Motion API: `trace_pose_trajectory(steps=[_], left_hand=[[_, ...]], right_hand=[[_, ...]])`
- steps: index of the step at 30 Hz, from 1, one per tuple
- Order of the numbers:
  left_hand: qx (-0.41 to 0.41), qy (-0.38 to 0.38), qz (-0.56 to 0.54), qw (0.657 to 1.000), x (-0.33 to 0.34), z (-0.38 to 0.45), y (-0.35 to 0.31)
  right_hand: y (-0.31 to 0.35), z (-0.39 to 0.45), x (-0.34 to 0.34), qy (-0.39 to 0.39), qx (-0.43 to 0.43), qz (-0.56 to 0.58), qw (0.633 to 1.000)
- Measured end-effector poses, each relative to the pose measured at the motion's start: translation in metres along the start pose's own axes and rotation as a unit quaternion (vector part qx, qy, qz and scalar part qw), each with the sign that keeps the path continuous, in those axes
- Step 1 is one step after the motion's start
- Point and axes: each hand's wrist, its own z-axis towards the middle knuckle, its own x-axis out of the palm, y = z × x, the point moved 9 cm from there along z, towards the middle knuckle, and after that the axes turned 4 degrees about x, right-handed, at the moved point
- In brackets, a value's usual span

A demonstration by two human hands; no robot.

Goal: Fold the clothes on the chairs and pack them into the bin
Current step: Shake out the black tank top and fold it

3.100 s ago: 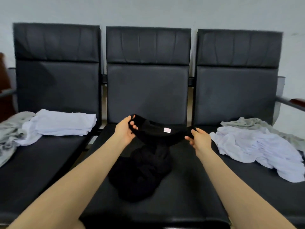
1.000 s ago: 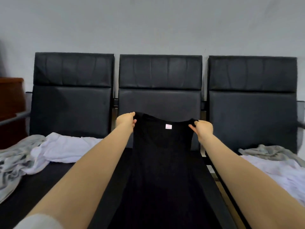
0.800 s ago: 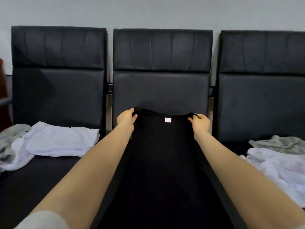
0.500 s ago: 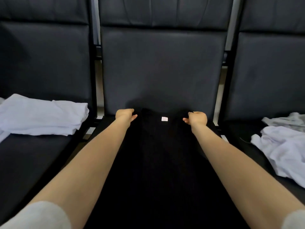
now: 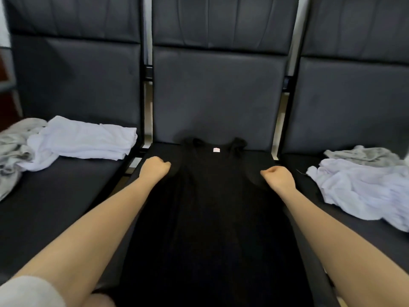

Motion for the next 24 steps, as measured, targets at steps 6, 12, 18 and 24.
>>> trace_pose_trajectory(steps=[6,12,18,24], left_hand=[[0.012,0.048,0.074,0.996,-0.011,-0.073,0.017],[0.014,0.007,-0.042,0.999,-0.006,-0.08,0.016],[-0.1,-0.051,-0.358,0.927,-0.01,-0.076,0.034],[-0.122,-0.025,-0.509,0.852,-0.001,-0.066,0.038]], right_hand=[[-0.023,-0.069,-0.01,0.047,-0.027,-0.103,0.993],[-0.02,-0.083,0.0,0.043,-0.069,-0.109,0.991],[-0.022,-0.081,0.002,0.041,-0.001,0.249,0.968],[-0.024,-0.068,0.012,0.104,0.028,0.322,0.941]])
